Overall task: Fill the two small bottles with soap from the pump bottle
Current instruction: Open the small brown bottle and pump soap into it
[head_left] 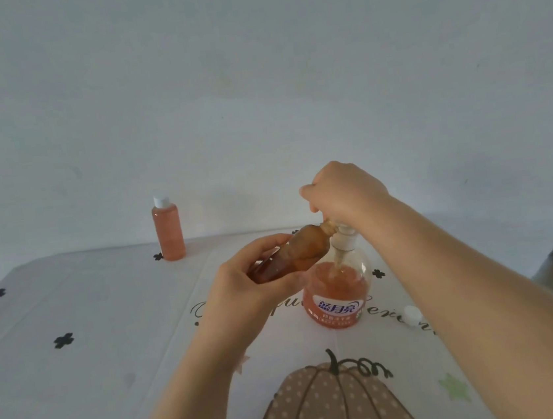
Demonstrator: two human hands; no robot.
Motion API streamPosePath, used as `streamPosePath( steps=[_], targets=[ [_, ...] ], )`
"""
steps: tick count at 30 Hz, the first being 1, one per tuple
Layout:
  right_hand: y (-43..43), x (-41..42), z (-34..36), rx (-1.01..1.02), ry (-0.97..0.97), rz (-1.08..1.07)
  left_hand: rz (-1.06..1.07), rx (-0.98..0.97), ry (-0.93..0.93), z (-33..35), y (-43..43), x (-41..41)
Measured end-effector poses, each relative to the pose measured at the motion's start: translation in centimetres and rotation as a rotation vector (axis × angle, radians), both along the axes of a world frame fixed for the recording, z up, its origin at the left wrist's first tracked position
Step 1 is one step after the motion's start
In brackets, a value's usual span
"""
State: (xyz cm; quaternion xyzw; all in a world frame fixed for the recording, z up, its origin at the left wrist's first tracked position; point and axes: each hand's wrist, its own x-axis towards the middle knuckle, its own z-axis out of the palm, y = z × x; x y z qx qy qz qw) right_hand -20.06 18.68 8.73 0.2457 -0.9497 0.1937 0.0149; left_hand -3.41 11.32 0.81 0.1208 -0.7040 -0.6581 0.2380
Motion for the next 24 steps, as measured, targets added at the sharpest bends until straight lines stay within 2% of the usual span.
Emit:
streamPosePath(
  steps=[9,14,24],
  targets=[
    [0.2,0.3,1.2,0.066,0.077,0.023,-0.008,-0.005,0.020,0.3,0.3,0.3],
    [0.1,0.3,1.1,0.018,-0.005,-0.008,0.006,0.007,0.036,0.4,0.5,0.2],
    [-0.3,-0.4,-0.2,0.019,-0.033,-0.013,0.019,-0.015,0.004,0.2,0.1,0.2]
  ],
)
